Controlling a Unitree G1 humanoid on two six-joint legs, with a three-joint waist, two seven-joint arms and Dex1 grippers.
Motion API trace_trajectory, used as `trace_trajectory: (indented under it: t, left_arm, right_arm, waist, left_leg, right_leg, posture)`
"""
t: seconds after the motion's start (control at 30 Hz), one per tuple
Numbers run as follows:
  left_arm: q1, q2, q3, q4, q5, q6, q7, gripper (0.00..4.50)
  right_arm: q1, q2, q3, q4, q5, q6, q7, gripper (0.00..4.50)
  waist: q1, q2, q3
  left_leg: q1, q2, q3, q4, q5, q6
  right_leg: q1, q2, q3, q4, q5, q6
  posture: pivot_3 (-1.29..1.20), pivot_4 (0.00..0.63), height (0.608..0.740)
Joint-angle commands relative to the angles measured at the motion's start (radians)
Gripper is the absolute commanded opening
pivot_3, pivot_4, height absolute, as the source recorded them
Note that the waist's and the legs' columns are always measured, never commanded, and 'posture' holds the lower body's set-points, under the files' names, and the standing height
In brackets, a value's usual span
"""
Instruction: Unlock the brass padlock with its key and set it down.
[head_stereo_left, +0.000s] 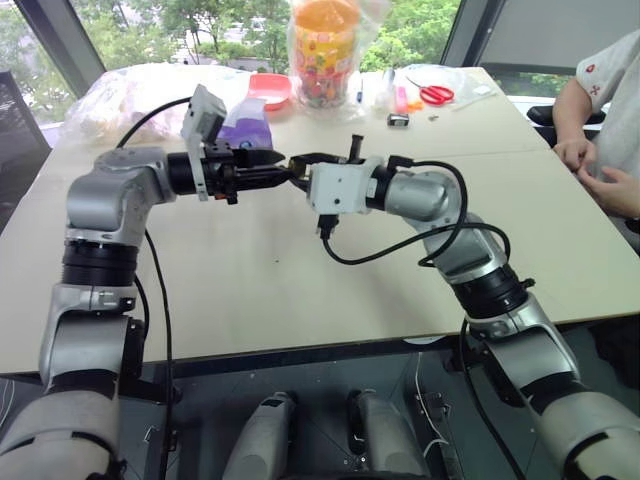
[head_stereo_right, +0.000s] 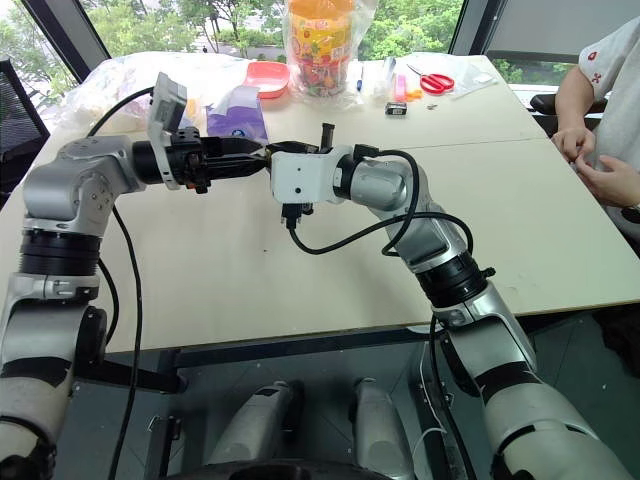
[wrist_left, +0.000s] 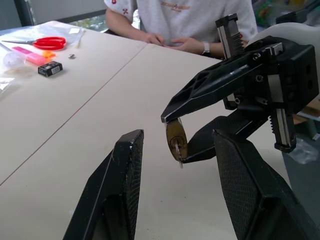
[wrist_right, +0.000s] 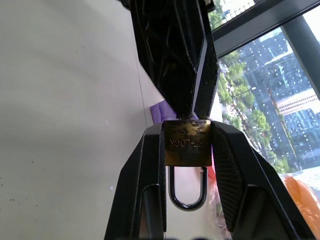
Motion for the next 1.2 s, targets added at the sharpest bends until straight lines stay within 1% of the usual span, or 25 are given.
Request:
trace_trajectory:
  t: [0.03, 0.2, 0.23, 0.27, 0.3, 0.37, 0.4, 0.63, 0.67, 0.7, 0.83, 0.87, 0.97, 1.0, 1.1, 1.2]
  left_arm:
    - [-0.036, -0.015, 0.002, 0.013, 0.010, -0.035, 0.004, 2.25]
    - [-0.050, -0.044, -0.010, 0.040, 0.021, -0.056, -0.008, 2.25]
    - [-0.053, -0.048, -0.010, 0.044, 0.022, -0.058, -0.007, 1.72]
    - [-0.056, -0.053, -0.006, 0.049, 0.020, -0.060, -0.004, 1.50]
    - [-0.059, -0.056, -0.006, 0.052, 0.020, -0.060, -0.004, 0.99]
    - [-0.059, -0.059, -0.013, 0.054, 0.025, -0.064, -0.007, 0.17]
    - [-0.058, -0.059, -0.015, 0.053, 0.027, -0.065, -0.008, 0.07]
    - [-0.053, -0.058, -0.013, 0.048, 0.033, -0.069, 0.003, 0.07]
    - [-0.052, -0.061, -0.006, 0.047, 0.029, -0.069, 0.010, 0.00]
    - [-0.051, -0.064, 0.001, 0.048, 0.025, -0.067, 0.017, 0.00]
    - [-0.044, -0.079, 0.022, 0.067, 0.015, -0.075, 0.033, 0.00]
    - [-0.040, -0.091, 0.026, 0.077, 0.014, -0.087, 0.039, 0.00]
    - [-0.032, -0.124, 0.033, 0.098, 0.014, -0.113, 0.053, 0.00]
    - [-0.031, -0.138, 0.038, 0.111, 0.014, -0.124, 0.058, 0.00]
    - [-0.034, -0.165, 0.051, 0.142, 0.010, -0.148, 0.058, 0.00]
    - [-0.034, -0.175, 0.053, 0.150, 0.003, -0.147, 0.045, 0.00]
  right_arm:
    - [-0.026, 0.005, -0.009, -0.048, -0.002, -0.005, -0.013, 0.73]
    - [-0.022, 0.007, -0.009, -0.057, -0.005, 0.002, -0.010, 0.73]
    - [-0.021, 0.007, -0.009, -0.058, -0.007, 0.003, -0.010, 0.73]
    - [-0.020, 0.007, -0.009, -0.060, -0.007, 0.004, -0.010, 0.73]
    - [-0.020, 0.008, -0.009, -0.062, -0.008, 0.005, -0.010, 0.73]
    - [-0.018, 0.007, -0.010, -0.065, -0.008, 0.007, -0.010, 0.73]
    - [-0.017, 0.007, -0.010, -0.067, -0.009, 0.008, -0.010, 0.73]
    - [-0.014, 0.007, -0.011, -0.068, -0.007, 0.015, -0.005, 0.73]
    - [-0.010, 0.006, -0.014, -0.071, 0.003, 0.023, 0.004, 1.76]
    - [-0.005, 0.002, -0.016, -0.075, 0.009, 0.028, 0.012, 2.10]
    - [0.025, -0.025, -0.027, -0.113, 0.004, 0.062, 0.020, 4.16]
    - [0.041, -0.035, -0.039, -0.138, 0.006, 0.086, 0.023, 4.47]
    - [0.101, -0.047, -0.093, -0.231, 0.059, 0.184, 0.031, 4.47]
    - [0.127, -0.023, -0.148, -0.283, 0.123, 0.276, 0.023, 4.47]
    - [0.163, 0.025, -0.267, -0.381, 0.244, 0.477, -0.010, 4.47]
    - [0.161, 0.037, -0.331, -0.411, 0.288, 0.575, -0.059, 4.47]
  waist:
    - [0.001, 0.000, 0.000]
    - [0.000, 0.000, 0.000]
    - [0.000, 0.000, 0.000]
    - [0.000, 0.000, 0.000]
    - [-0.001, 0.000, 0.000]
    - [-0.001, 0.000, 0.000]
    - [-0.001, 0.000, 0.000]
    - [-0.001, 0.000, 0.000]
    - [-0.001, 0.000, 0.000]
    - [-0.001, 0.000, 0.000]
    - [0.002, 0.000, 0.000]
    - [0.002, 0.000, 0.000]
    - [0.005, 0.000, 0.000]
    - [0.006, 0.000, 0.000]
    - [0.005, 0.000, 0.000]
    - [0.003, 0.000, 0.000]
  left_leg:
    - [0.000, 0.000, 0.000, 0.000, 0.000, 0.000]
    - [0.000, 0.000, 0.000, 0.000, 0.000, 0.000]
    - [0.000, 0.000, 0.000, 0.000, 0.000, 0.000]
    - [0.000, 0.000, 0.000, 0.000, 0.000, 0.000]
    - [0.000, 0.000, 0.000, 0.000, 0.000, 0.000]
    - [0.000, 0.000, 0.000, 0.000, 0.000, 0.000]
    - [0.000, 0.000, 0.000, 0.000, 0.000, 0.000]
    - [0.000, 0.000, 0.000, 0.000, 0.000, 0.000]
    - [0.000, 0.000, 0.000, 0.000, 0.000, 0.000]
    - [0.000, 0.000, 0.000, 0.000, 0.000, 0.000]
    - [0.000, 0.000, 0.000, 0.000, 0.000, 0.000]
    - [0.000, 0.000, 0.000, 0.000, 0.000, 0.000]
    - [0.000, 0.000, 0.000, 0.001, 0.000, 0.000]
    - [0.000, 0.000, 0.000, 0.001, 0.000, 0.000]
    - [-0.001, 0.000, 0.000, 0.001, 0.000, 0.000]
    - [-0.001, 0.000, 0.000, 0.001, 0.000, 0.000]
  right_leg:
    - [0.000, 0.000, 0.000, 0.000, 0.000, 0.000]
    - [0.000, 0.000, 0.000, 0.000, 0.000, 0.000]
    - [0.000, 0.000, 0.000, 0.000, 0.000, 0.000]
    - [0.000, 0.000, 0.000, 0.000, 0.000, 0.000]
    - [0.000, 0.000, 0.000, 0.000, 0.000, 0.000]
    - [0.000, 0.000, 0.000, 0.000, 0.000, 0.000]
    - [0.000, 0.000, 0.000, 0.000, 0.000, 0.000]
    - [0.000, 0.000, 0.000, 0.000, 0.000, 0.000]
    - [0.000, 0.000, 0.000, 0.000, 0.000, 0.000]
    - [0.000, 0.000, 0.000, 0.000, 0.000, 0.000]
    - [0.000, 0.000, 0.000, 0.000, 0.000, 0.000]
    - [0.000, 0.000, 0.000, 0.000, 0.000, 0.000]
    - [0.001, -0.001, 0.000, 0.000, 0.000, 0.000]
    - [0.001, -0.001, 0.000, 0.000, 0.000, 0.000]
    - [0.000, -0.001, 0.000, 0.000, 0.000, 0.000]
    - [0.000, -0.001, 0.000, 0.000, 0.000, 0.000]
  posture:
    - [0.00, 0.150, 0.740]
    - [0.00, 0.150, 0.740]
    - [0.00, 0.150, 0.740]
    - [0.00, 0.150, 0.740]
    - [0.00, 0.150, 0.740]
    - [0.00, 0.150, 0.740]
    - [0.00, 0.150, 0.740]
    - [0.00, 0.150, 0.740]
    - [0.00, 0.150, 0.740]
    - [0.00, 0.150, 0.740]
    - [0.00, 0.150, 0.740]
    - [0.00, 0.150, 0.740]
    - [0.00, 0.150, 0.740]
    - [0.00, 0.150, 0.740]
    - [0.00, 0.150, 0.740]
    - [0.00, 0.150, 0.740]
